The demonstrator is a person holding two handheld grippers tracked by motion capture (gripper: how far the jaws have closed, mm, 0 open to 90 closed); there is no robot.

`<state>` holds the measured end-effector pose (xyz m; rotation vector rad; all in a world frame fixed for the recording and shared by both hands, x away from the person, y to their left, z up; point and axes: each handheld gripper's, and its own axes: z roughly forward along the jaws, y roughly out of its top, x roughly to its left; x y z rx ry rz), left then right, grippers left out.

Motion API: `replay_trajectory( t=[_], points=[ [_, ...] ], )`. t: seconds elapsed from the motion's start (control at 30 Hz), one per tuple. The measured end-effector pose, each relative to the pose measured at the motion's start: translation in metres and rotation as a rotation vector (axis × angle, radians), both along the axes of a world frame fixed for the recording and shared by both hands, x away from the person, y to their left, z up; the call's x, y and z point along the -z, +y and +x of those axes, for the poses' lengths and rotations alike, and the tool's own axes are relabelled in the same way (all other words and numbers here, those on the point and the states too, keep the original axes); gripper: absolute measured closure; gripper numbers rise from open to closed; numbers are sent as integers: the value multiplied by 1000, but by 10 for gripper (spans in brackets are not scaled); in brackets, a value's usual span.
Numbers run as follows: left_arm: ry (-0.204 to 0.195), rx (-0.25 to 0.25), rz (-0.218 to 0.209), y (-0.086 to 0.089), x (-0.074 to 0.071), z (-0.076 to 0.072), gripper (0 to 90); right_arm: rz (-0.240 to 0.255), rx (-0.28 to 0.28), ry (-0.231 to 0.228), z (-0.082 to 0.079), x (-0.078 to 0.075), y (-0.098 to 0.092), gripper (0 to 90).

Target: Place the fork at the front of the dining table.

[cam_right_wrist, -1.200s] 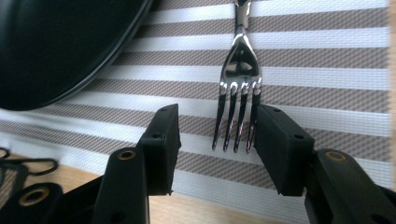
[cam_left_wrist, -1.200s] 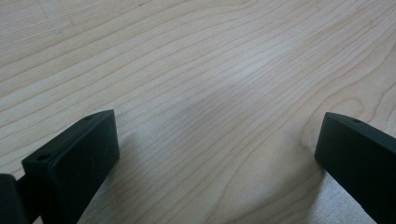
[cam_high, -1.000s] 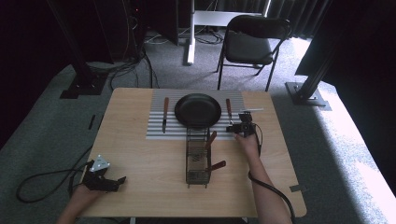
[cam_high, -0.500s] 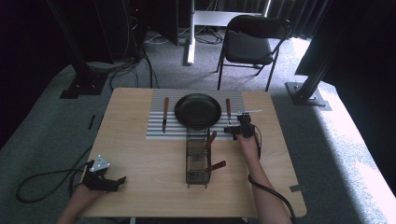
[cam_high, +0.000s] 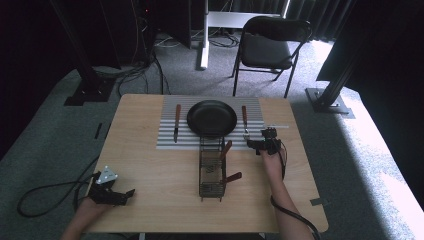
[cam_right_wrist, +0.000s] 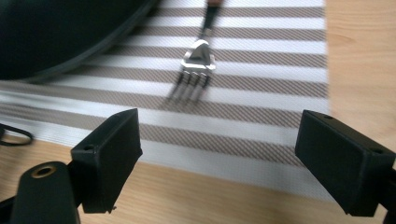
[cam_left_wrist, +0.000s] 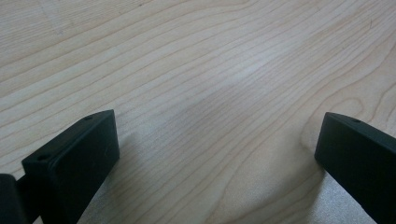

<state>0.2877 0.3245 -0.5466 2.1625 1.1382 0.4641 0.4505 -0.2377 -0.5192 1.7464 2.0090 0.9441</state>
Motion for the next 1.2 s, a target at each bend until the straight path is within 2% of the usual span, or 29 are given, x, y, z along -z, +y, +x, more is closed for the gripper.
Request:
replay_trajectory(
  t=[0.17, 0.27, 0.77, 0.97, 1.1, 1.13, 1.2],
  points=[
    [0, 0, 0, 0, 0, 0, 0, -26, 17, 16, -12, 12, -10, 137],
    [0, 0, 0, 0, 0, 0, 0, -35, 29, -4, -20, 18, -16, 136],
    [0, 0, 0, 0, 0, 0, 0, -79, 64, -110, -68, 10, -35, 135],
    [0, 0, 0, 0, 0, 0, 0, -94, 60, -123, -85, 11, -43, 135],
    [0, 0, 0, 0, 0, 0, 0, -94, 24, -116, -96, 12, -49, 135],
    [0, 0, 0, 0, 0, 0, 0, -114, 22, -115, -99, 13, -50, 135],
    [0, 0, 0, 0, 0, 0, 0, -124, 22, -118, -104, 14, -53, 135]
  ],
)
